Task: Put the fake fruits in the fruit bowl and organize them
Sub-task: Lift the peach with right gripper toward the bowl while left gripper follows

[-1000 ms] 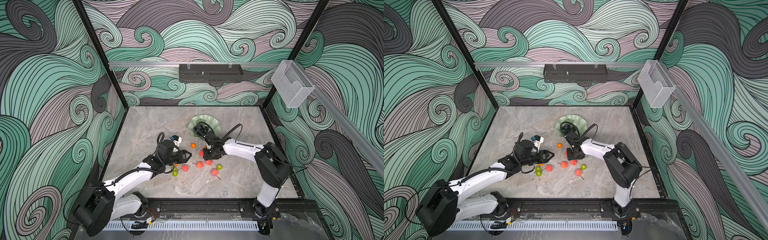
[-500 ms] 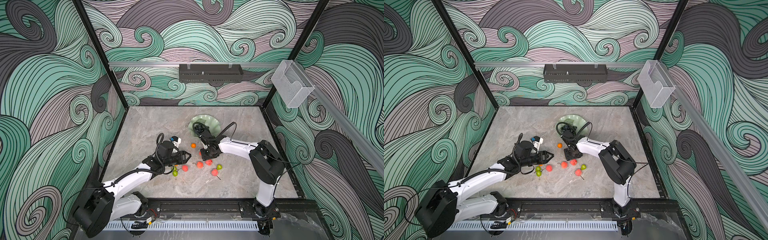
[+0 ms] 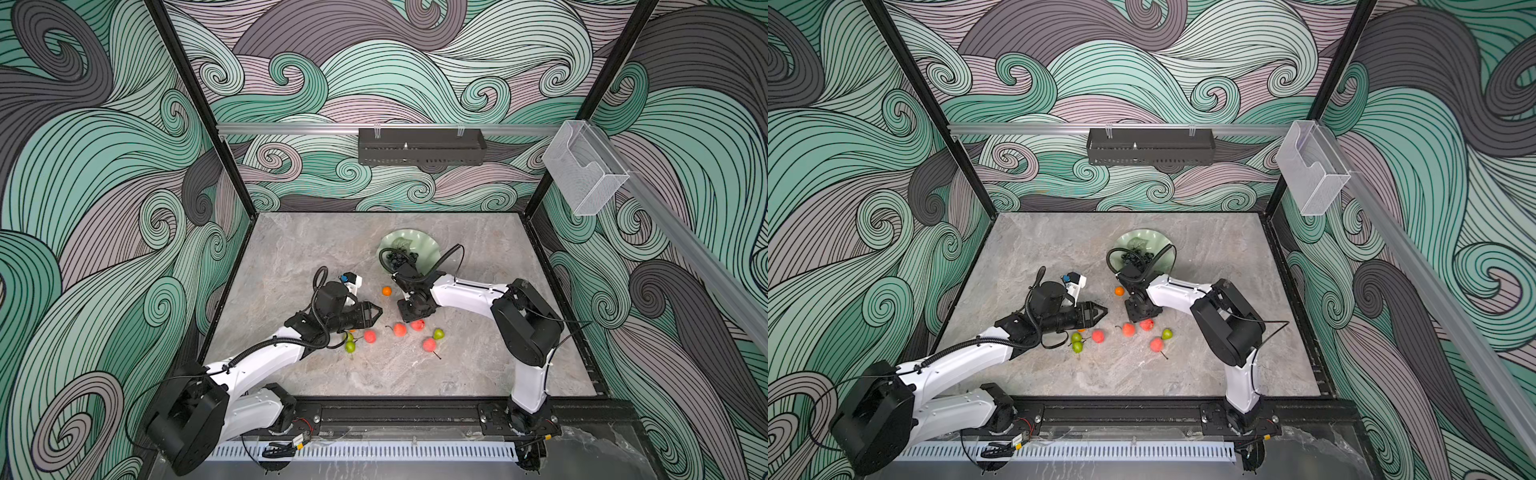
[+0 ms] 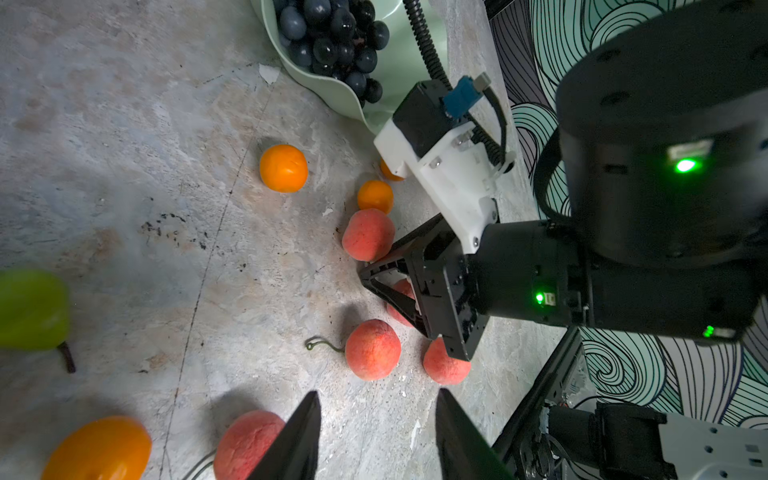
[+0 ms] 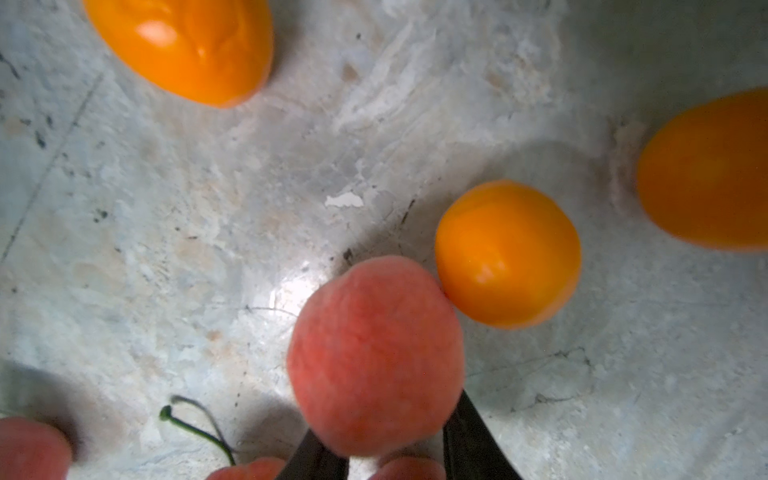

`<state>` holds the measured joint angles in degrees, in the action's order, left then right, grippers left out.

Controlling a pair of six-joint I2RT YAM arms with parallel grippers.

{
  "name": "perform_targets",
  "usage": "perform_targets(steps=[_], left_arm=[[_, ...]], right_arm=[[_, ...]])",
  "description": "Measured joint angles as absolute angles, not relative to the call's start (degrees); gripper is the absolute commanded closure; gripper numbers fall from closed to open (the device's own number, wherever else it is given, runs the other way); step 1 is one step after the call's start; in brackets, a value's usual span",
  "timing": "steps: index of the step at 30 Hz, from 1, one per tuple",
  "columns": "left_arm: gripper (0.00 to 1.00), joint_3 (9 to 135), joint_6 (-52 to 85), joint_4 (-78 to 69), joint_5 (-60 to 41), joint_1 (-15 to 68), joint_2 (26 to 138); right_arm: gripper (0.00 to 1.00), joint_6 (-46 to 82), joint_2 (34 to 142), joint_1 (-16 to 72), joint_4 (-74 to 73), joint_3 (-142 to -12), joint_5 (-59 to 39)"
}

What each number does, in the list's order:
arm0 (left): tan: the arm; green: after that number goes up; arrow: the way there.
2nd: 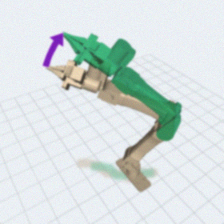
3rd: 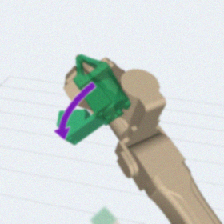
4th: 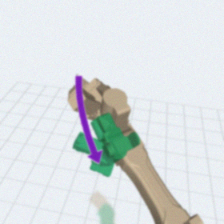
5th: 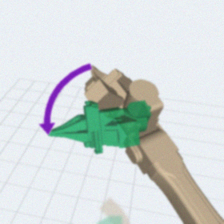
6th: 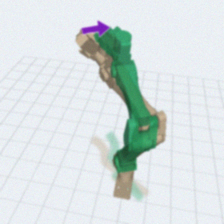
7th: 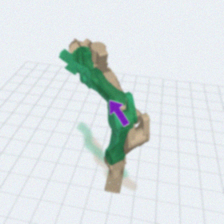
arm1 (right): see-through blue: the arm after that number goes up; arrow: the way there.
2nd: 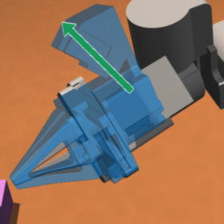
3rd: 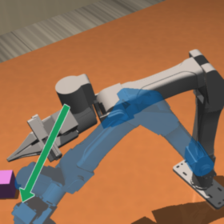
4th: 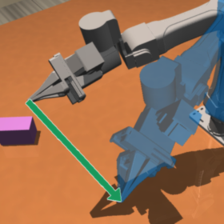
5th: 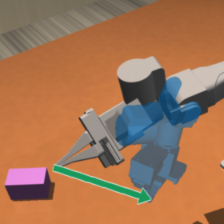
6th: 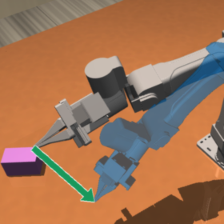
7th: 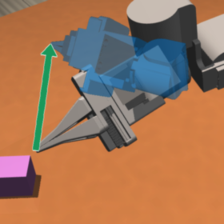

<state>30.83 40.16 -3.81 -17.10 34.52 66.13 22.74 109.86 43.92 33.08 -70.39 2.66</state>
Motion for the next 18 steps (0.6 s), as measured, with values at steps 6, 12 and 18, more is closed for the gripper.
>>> perform_targets(steps=[6,12,18], left_arm=[[0.52,30.8,40.3,-3.8,-17.0,34.5,66.1],[0.52,30.8,40.3,-3.6,-17.0,34.5,66.1],[0.52,31.0,39.9,-3.2,-17.0,34.5,66.3]], right_arm=[[0.81,22.6,109.9,44.1,33.5,-70.4,3.2],[0.92,22.6,110.0,44.1,33.7,-70.7,3.2],[0.99,22.8,110.2,44.1,34.1,-71.0,3.3]])
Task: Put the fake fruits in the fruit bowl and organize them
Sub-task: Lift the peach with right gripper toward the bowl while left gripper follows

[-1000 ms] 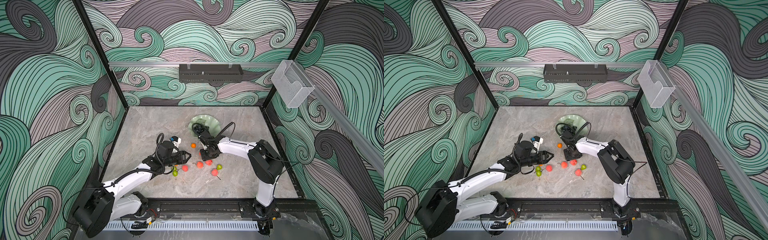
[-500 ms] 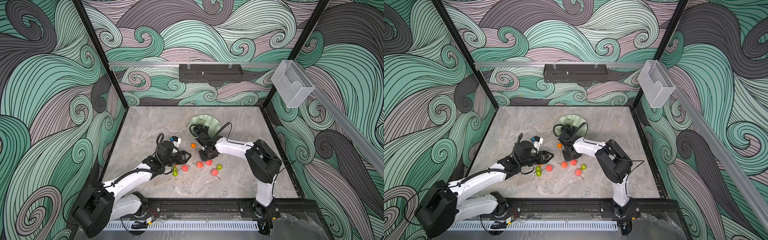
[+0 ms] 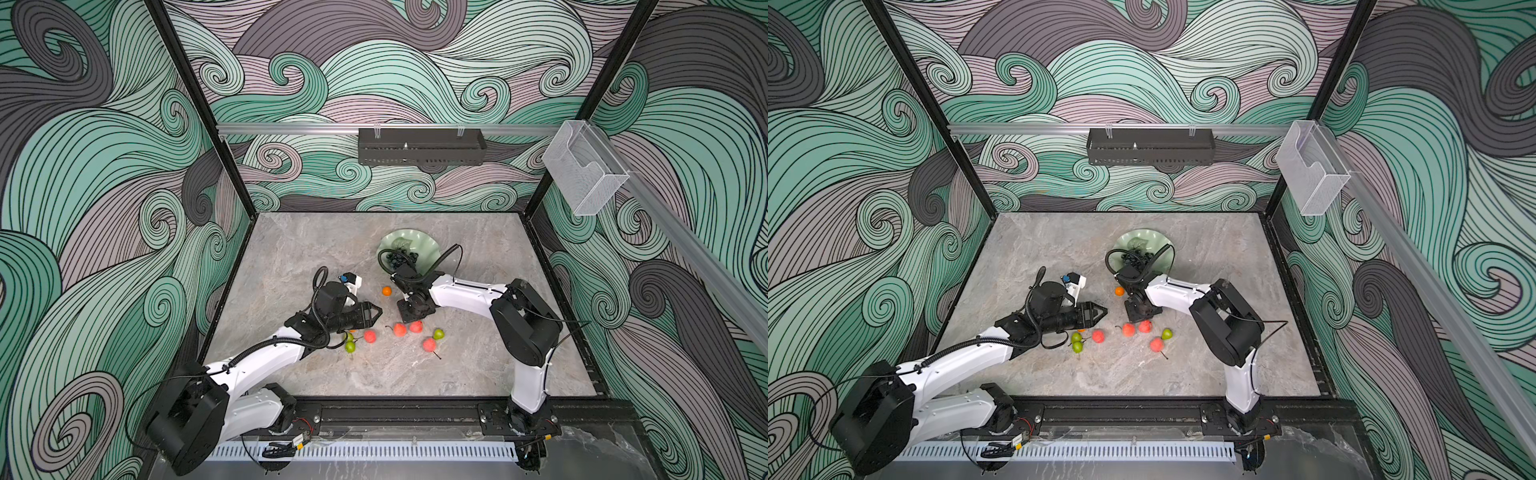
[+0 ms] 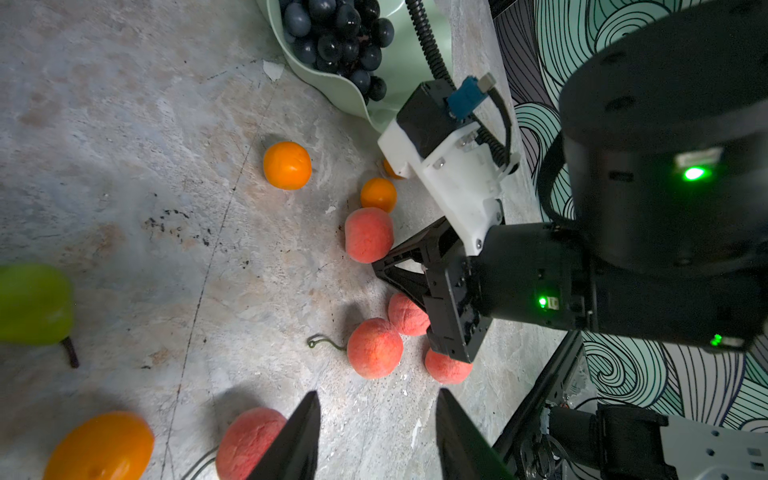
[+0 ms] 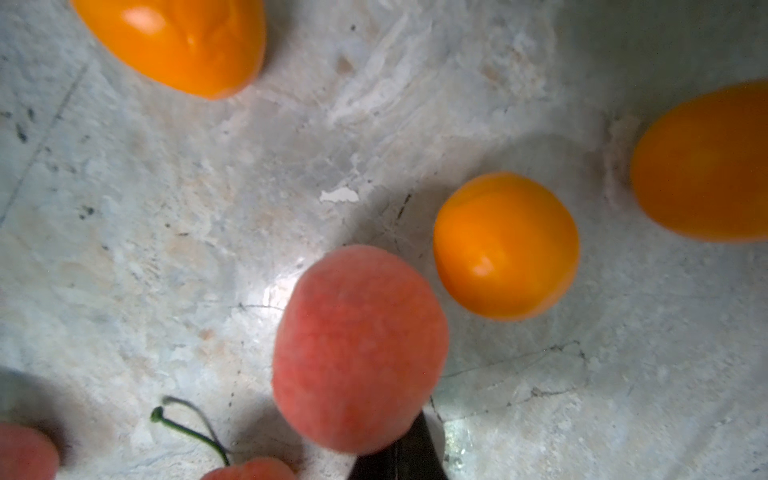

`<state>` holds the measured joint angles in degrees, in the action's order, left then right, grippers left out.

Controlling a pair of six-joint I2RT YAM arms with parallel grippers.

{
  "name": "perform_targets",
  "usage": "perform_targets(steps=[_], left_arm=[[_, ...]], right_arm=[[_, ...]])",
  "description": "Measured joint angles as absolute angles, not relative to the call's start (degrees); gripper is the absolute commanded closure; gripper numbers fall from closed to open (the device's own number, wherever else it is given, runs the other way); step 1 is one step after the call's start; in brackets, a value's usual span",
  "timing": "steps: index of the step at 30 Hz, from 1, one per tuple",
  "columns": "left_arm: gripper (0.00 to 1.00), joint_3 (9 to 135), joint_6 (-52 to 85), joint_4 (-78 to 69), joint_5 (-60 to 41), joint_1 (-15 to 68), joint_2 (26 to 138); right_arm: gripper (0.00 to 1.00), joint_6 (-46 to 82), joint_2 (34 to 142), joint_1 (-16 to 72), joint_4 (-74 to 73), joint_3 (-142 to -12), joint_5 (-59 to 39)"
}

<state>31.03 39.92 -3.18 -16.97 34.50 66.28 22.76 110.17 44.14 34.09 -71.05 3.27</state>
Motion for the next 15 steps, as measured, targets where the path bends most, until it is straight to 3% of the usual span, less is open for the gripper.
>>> perform_targets(steps=[15], left_arm=[[0.52,39.6,36.2,-2.3,-19.7,37.5,76.3]], right_arm=[[1.0,23.5,103.7,38.1,34.3,-65.6,4.6]])
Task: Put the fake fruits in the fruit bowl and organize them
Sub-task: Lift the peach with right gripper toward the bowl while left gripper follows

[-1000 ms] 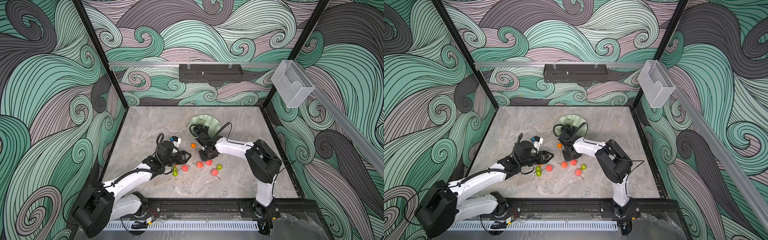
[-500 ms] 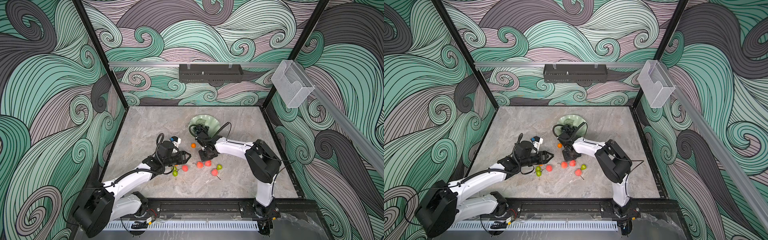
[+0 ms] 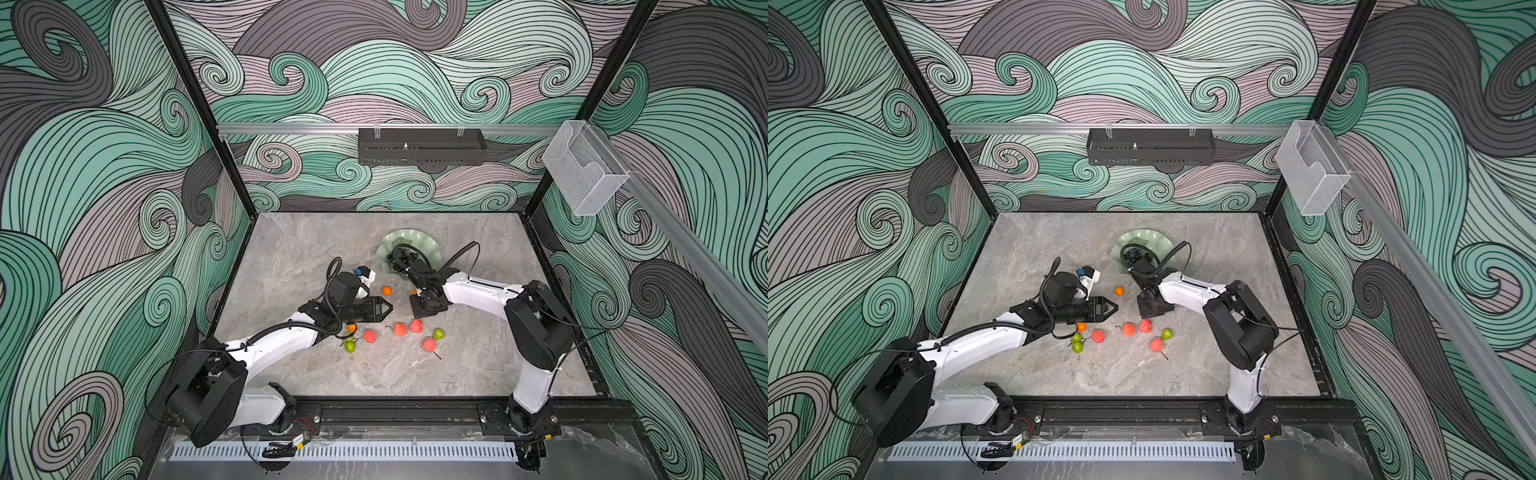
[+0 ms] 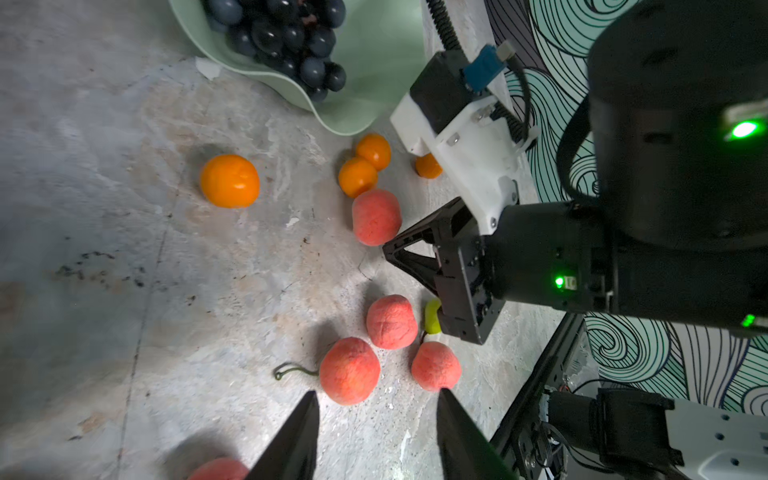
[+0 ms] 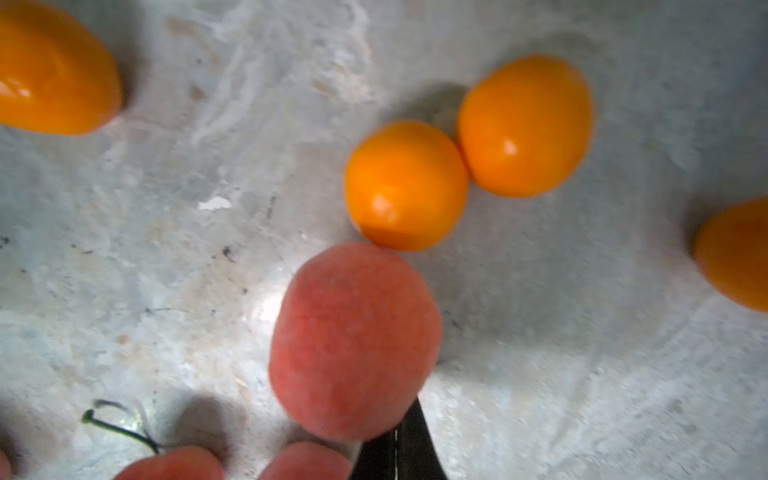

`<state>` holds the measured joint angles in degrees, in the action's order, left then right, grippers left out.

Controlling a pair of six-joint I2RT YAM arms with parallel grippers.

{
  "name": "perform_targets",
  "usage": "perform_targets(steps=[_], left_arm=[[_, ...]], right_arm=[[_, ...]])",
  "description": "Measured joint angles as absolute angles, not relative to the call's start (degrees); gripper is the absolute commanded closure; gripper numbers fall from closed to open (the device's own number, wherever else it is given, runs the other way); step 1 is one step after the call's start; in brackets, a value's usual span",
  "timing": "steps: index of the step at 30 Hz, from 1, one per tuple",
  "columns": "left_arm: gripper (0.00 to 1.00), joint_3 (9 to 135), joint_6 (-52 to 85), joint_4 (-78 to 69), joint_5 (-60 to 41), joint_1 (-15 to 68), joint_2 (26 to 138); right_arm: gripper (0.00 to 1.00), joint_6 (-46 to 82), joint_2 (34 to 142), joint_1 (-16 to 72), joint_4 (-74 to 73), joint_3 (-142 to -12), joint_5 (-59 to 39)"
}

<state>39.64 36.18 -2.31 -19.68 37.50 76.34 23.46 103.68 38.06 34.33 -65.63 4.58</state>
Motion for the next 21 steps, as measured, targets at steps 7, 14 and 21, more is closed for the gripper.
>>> perform_targets(steps=[7,14,21], left_arm=[[0.53,43.9,37.1,-3.9,-20.7,38.9,81.4],[0.54,49.4,38.1,-4.3,-20.4,38.7,86.2],[0.54,55.3,38.1,-3.4,-19.3,36.9,89.4]], right_arm=[[1.0,24.0,94.0,33.9,34.7,-61.1,4.9],[1.0,22.7,89.3,30.8,35.5,-62.8,4.0],[1.0,19.9,94.6,28.0,37.4,-71.9,2.1]])
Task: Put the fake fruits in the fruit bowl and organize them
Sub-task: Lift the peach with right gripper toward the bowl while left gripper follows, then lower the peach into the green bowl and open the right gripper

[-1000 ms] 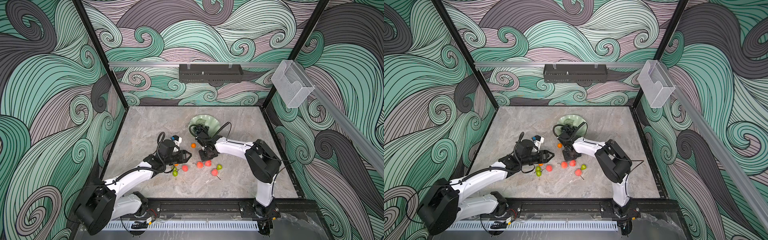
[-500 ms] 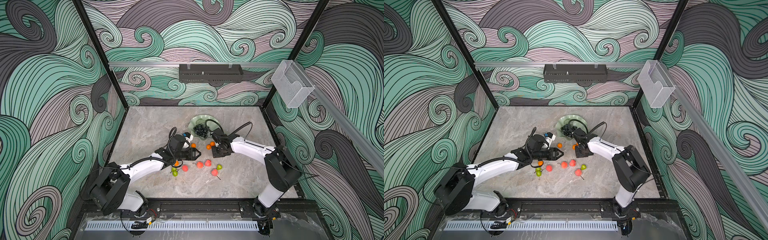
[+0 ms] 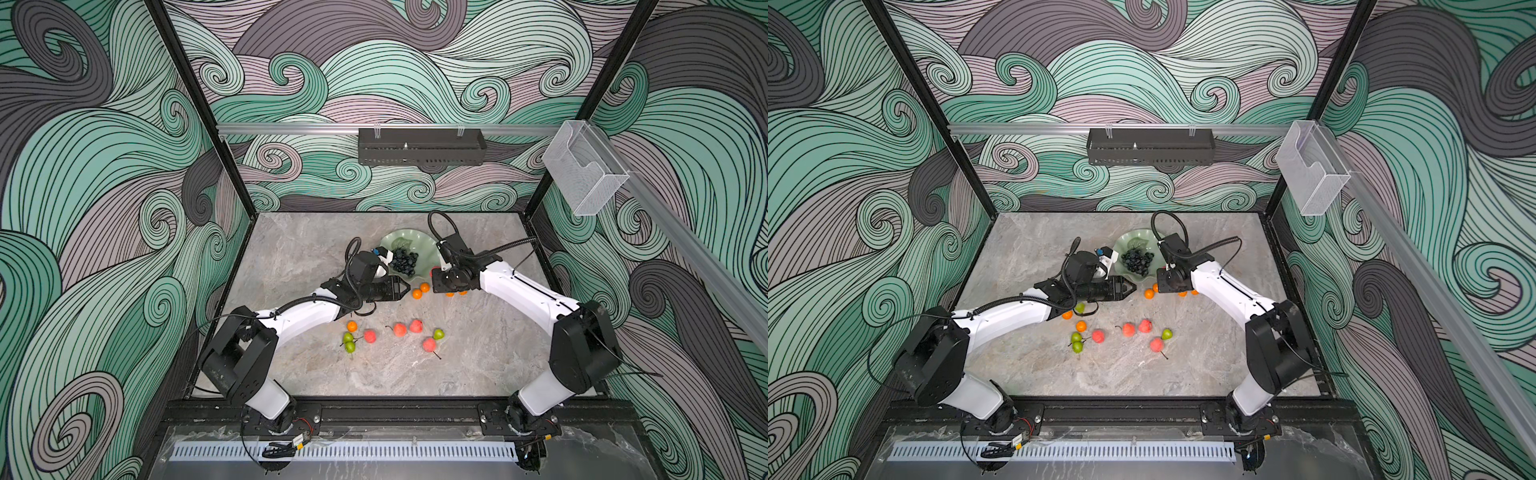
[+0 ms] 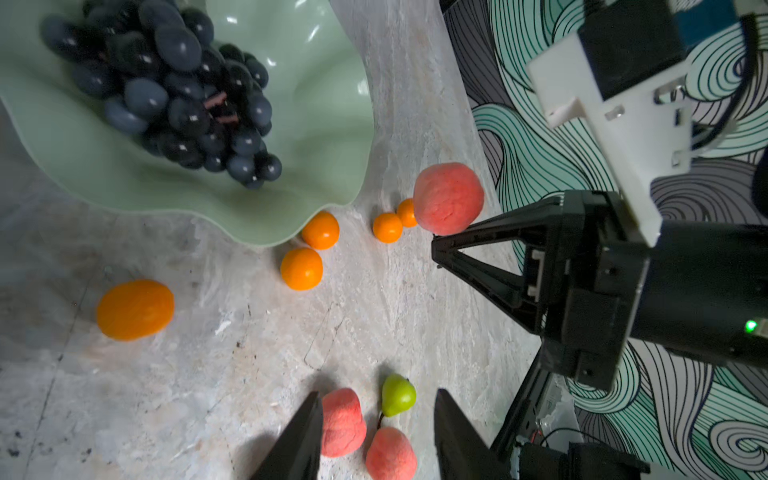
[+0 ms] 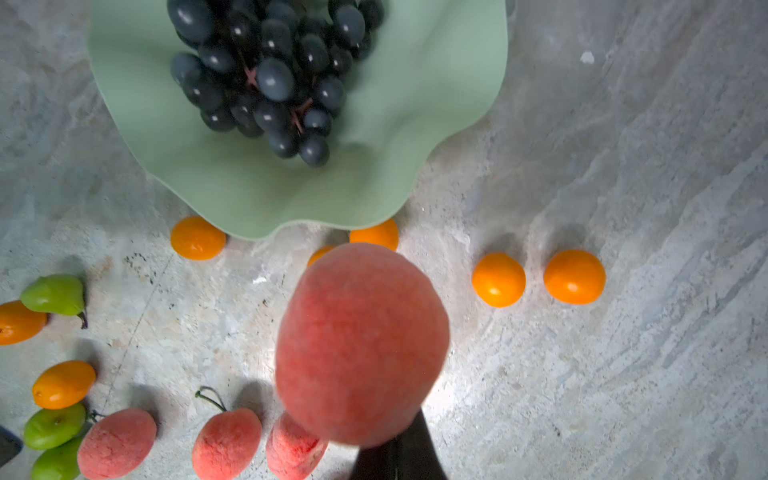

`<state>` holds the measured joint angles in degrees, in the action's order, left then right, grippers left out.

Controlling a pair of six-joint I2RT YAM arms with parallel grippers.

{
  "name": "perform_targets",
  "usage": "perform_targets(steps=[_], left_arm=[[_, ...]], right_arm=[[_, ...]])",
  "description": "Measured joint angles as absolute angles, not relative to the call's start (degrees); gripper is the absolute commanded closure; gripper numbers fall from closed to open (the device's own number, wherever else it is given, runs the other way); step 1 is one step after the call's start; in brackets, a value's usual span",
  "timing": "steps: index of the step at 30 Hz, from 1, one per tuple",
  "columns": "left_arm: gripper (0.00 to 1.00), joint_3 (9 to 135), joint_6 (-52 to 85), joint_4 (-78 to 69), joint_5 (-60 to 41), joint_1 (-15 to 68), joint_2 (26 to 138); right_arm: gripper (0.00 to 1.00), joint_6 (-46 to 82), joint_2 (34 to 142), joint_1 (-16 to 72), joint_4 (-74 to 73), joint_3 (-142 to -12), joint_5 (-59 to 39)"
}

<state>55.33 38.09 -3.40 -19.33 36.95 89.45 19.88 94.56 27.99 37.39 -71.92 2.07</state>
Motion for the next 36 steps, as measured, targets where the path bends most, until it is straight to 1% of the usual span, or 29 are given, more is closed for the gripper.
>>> perform_targets(steps=[15,21,25,36], left_arm=[[0.56,68.4,37.0,0.7,-18.6,31.6,101.6],[0.56,70.6,36.8,1.0,-20.0,30.5,104.8],[0.56,70.7,36.6,1.5,-20.4,30.2,105.5],[0.56,70.8,36.4,2.3,-21.3,30.0,105.6]], right_arm=[[1.0,20.0,116.9,22.7,40.2,-95.3,-2.6],[1.0,20.8,125.0,22.2,41.6,-102.6,-3.7],[1.0,21.4,128.5,22.2,42.8,-105.7,-3.9],[0.88,21.7,130.2,21.9,44.7,-107.7,-4.1]])
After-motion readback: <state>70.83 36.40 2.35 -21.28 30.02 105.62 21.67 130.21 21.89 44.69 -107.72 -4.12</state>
